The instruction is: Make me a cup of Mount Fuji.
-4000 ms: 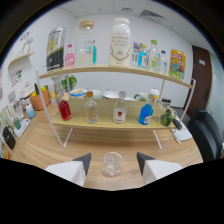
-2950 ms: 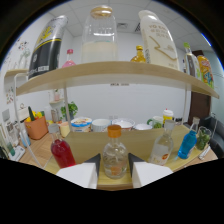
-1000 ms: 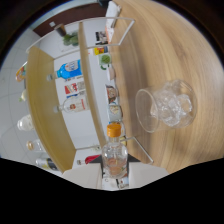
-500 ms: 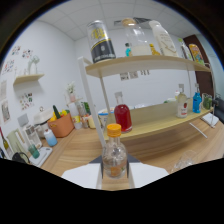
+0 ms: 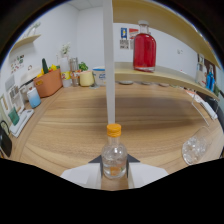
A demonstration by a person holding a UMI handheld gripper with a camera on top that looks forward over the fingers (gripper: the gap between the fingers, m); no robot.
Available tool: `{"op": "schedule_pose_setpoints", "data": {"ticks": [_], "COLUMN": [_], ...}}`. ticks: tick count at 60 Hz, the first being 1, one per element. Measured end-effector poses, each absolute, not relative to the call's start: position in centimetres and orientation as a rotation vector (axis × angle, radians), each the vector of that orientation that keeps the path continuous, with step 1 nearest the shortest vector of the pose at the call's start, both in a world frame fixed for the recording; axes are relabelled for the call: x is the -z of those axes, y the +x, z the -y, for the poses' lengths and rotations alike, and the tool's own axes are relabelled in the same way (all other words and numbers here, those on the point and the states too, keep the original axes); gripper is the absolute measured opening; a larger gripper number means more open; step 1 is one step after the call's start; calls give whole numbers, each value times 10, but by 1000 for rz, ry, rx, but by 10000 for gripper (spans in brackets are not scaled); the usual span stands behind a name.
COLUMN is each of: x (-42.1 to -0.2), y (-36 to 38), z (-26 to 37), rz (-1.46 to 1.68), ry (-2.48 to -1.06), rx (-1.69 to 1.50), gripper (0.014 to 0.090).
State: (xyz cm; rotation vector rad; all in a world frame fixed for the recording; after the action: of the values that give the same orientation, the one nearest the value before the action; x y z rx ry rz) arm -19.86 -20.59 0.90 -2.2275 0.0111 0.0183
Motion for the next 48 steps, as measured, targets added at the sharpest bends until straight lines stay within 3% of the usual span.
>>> {"op": "schedule_pose_setpoints", "data": {"ticks": [27, 34, 38, 41, 48], "x": [-1, -6, -14, -26, -66], "y": [-200, -205, -210, -212, -205], "z": [219, 226, 233, 240, 261], "rz": [8, 38, 65, 73, 113], "ry": [-2249, -2238, -2231, -2216, -2153], "rx": [-70, -96, -137, -163, -179], "gripper": [381, 519, 753, 855, 854]}}
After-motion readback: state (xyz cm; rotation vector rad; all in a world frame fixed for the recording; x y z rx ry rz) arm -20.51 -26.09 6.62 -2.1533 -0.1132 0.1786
